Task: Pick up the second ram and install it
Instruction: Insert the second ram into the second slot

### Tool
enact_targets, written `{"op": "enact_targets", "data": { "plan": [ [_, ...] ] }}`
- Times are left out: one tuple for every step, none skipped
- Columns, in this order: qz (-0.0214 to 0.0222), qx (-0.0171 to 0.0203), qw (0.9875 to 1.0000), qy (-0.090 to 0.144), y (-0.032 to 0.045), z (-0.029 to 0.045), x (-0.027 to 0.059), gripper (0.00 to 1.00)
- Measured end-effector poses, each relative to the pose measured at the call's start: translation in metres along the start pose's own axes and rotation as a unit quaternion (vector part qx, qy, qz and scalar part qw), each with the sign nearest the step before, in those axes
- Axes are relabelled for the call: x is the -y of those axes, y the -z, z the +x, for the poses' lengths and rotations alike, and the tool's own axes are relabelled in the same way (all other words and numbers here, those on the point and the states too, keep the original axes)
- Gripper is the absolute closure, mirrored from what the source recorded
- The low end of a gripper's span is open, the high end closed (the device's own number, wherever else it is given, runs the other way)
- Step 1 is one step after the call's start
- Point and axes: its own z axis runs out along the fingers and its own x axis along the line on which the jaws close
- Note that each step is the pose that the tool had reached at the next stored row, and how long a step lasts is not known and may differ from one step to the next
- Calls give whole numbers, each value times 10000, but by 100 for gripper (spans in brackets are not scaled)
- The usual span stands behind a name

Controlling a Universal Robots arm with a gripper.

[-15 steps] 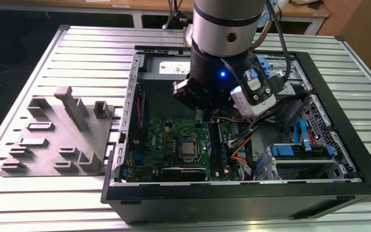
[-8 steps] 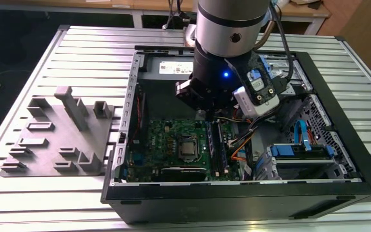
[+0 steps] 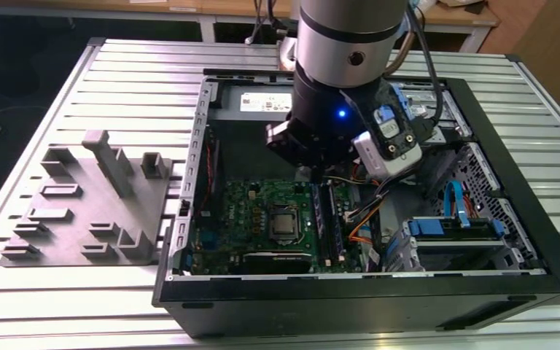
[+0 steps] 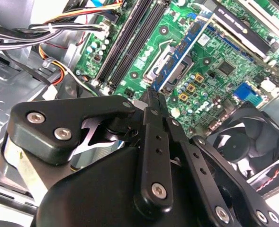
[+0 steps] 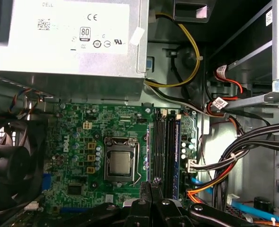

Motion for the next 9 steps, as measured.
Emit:
{"op": "enact_targets", "data": {
  "plan": [
    [-2,0,10000,-1,-6,0,0,92],
    [-6,0,10000,-1,-13,0,1,92],
    [-11,0,10000,-1,-22,0,1,92],
    [-14,0,10000,-1,-32,0,2,92],
    [-17,0,10000,-1,-41,0,3,92],
    [-17,0,10000,-1,-49,0,3,92],
    [-17,0,10000,-1,-57,0,4,92],
    [-18,0,10000,-1,-63,1,4,92],
    [-17,0,10000,-1,-67,1,4,92]
  ]
}}
